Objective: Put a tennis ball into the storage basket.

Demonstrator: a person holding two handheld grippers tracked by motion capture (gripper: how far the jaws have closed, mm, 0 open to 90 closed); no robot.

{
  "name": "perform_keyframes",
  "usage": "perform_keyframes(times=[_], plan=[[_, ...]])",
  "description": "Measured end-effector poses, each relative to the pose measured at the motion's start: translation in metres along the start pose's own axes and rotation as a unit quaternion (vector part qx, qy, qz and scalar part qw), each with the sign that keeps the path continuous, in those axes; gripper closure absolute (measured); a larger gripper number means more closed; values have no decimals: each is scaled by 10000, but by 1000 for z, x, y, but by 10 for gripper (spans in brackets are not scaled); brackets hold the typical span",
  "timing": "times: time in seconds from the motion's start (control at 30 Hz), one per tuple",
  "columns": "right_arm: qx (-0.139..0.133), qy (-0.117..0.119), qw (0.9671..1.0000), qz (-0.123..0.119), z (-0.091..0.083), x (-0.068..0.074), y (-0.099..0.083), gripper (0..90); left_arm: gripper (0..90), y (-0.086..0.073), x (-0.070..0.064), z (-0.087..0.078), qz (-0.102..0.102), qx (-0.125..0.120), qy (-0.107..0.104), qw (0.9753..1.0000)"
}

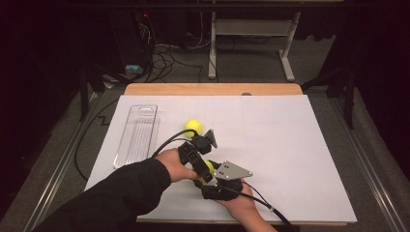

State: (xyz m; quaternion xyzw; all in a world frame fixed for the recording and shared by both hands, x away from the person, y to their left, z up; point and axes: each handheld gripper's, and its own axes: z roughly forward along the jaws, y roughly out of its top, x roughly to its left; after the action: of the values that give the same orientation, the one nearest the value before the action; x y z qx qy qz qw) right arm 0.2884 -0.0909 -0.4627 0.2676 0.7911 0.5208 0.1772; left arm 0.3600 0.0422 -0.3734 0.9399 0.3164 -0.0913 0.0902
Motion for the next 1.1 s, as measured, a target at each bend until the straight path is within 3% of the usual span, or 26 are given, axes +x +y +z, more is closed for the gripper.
perform_keyframes(times=[0.57, 0.6, 0.63, 0.67, 0.9, 1.1], plan=[[-44, 42, 10000, 3, 1, -1, 1, 243, 267, 1, -2, -2, -25, 37, 104, 9999], [-55, 135, 9999, 23, 1, -3, 1, 186, 267, 1, -2, -2, -28, 46, 120, 9999], [-27, 119, 9999, 89, 2, -3, 1, 57, 267, 1, 0, -3, -36, 40, 132, 9999], [-37, 81, 9999, 84, 2, -3, 0, 14, 267, 1, 1, -3, -70, 6, 142, 9999], [-37, 15, 10000, 38, -1, -5, -1, 0, 267, -1, 6, -7, -135, -14, 196, 9997], [-65, -123, 9999, 11, -15, -16, -4, 0, 267, -5, 14, -12, -280, -31, 280, 9992]])
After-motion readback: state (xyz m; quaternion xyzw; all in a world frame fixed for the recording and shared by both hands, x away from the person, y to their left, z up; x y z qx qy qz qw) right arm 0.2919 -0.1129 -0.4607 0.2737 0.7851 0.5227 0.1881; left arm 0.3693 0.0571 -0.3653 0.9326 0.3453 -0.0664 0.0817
